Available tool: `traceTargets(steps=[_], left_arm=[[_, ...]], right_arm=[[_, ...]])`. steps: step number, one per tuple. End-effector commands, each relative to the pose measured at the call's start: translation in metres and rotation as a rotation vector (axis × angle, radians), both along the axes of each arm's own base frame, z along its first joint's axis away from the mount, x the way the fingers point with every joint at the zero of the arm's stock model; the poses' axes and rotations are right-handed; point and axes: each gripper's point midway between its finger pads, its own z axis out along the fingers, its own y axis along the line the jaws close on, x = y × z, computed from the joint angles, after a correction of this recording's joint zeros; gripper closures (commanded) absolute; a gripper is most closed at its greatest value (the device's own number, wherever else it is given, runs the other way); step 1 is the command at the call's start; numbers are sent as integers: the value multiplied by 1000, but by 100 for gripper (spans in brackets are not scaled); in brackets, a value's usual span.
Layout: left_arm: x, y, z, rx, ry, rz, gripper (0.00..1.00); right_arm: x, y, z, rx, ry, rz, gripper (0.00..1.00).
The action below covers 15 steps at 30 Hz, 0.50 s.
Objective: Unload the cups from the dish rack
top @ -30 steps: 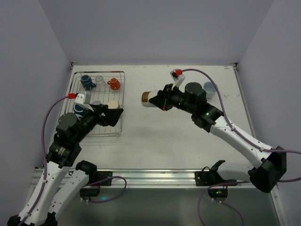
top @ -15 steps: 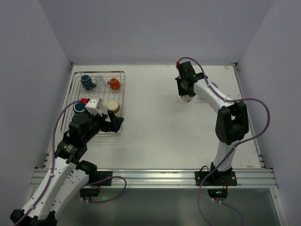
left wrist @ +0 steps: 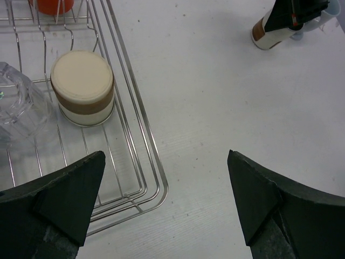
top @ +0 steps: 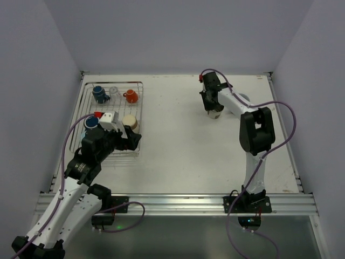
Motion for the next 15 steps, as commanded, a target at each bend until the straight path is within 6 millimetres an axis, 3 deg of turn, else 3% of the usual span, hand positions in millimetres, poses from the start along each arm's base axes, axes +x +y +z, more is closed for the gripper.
traceTargets(steps=[1, 9, 12, 13, 15], left_arm=[[6, 10, 0, 40, -10, 42, 0], [16, 23, -13, 62, 48, 110, 0], [19, 25, -15, 73, 72, 124, 0], [22, 29, -17, 82, 78, 150, 0], [27, 30, -15, 80, 91, 172, 0]], right_arm=[[9, 5, 3, 15, -20, 45, 93], [3, 6, 18, 46, -36, 19, 62], [0, 7, 38, 69, -71, 14, 42], [-2, 9, 58, 96, -110, 11, 41], [-7, 13, 76, 143, -154, 17, 34]])
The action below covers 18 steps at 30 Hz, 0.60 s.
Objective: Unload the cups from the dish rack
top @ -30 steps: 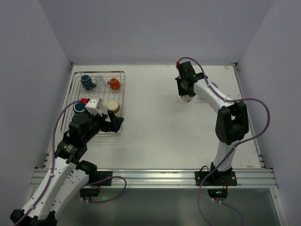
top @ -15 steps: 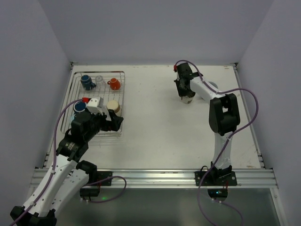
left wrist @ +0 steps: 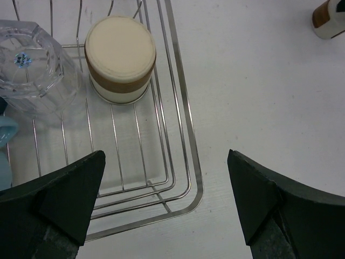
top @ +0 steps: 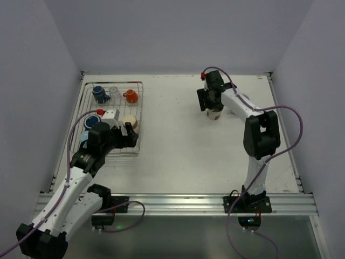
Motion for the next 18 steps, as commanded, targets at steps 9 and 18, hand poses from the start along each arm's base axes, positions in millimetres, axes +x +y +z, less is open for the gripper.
traceTargets(steps=[9, 18], left_arm=[[50, 11, 12, -39, 27, 221, 6], [82, 23, 6, -220, -11, 501, 11]], right_arm=[[-90, 59, 166, 444, -413, 129, 29], [-171, 85, 165, 635, -432, 298, 30]])
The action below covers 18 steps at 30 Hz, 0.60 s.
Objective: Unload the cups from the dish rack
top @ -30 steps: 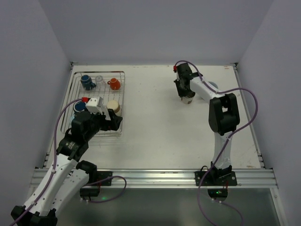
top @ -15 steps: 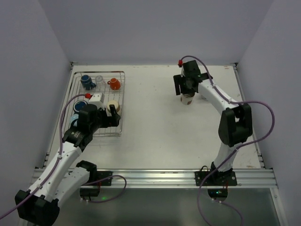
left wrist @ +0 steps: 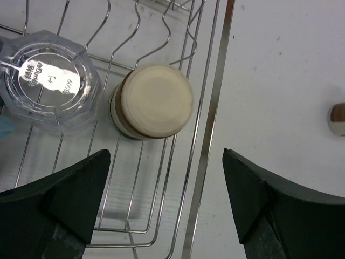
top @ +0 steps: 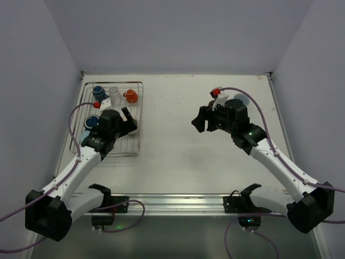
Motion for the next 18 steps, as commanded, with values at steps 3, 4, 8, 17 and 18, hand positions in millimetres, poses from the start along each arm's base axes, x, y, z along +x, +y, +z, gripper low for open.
traceTargets(steps=[3, 4, 8, 17, 18], left_arm=[[30, 19, 29, -116, -166, 272, 11], [32, 19, 25, -123, -161, 293, 11], [38, 20, 9, -111, -124, 340, 11], [45, 25, 1, -40, -120, 441, 6], [45, 24, -2, -33, -112, 442, 5]], right_arm=[[-21, 7, -4, 71, -5, 63, 30], [-24, 7, -2, 81, -15, 68, 30], [-30, 8, -5, 94, -11, 88, 30], [-39, 22, -13, 112, 17, 162, 30], [-41, 24, -14, 115, 17, 169, 30]])
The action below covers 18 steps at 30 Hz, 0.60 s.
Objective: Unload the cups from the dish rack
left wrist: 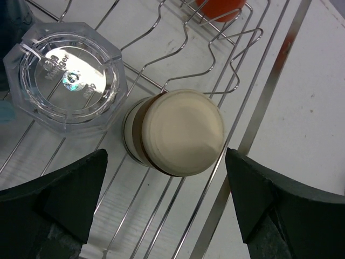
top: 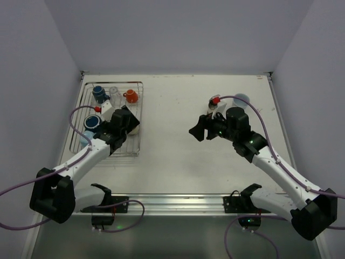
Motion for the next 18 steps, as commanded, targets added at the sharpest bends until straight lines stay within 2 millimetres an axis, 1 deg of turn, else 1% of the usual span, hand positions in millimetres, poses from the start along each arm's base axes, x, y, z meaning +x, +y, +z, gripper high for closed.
traceTargets(steps=[1, 4, 7, 12, 15, 18], left_arm=[[18, 12, 16, 21, -70, 125, 5], [21, 12, 9, 50, -52, 139, 5], [25, 10, 7, 63, -45, 141, 5], [33, 1, 12, 80, -51, 126, 4], [33, -2, 17, 91, -67, 125, 4], [28, -5, 21, 87, -83, 123, 5]], right_arm=[[-5, 14, 7, 50, -18, 60, 30], [-8, 18, 9, 61, -20, 83, 30], [-10, 20, 9, 68, -18, 96, 30], [-13, 26, 4, 65, -6, 118, 30], [-12, 26, 0, 44, -3, 111, 30], [-12, 26, 0, 44, -8, 115, 30]])
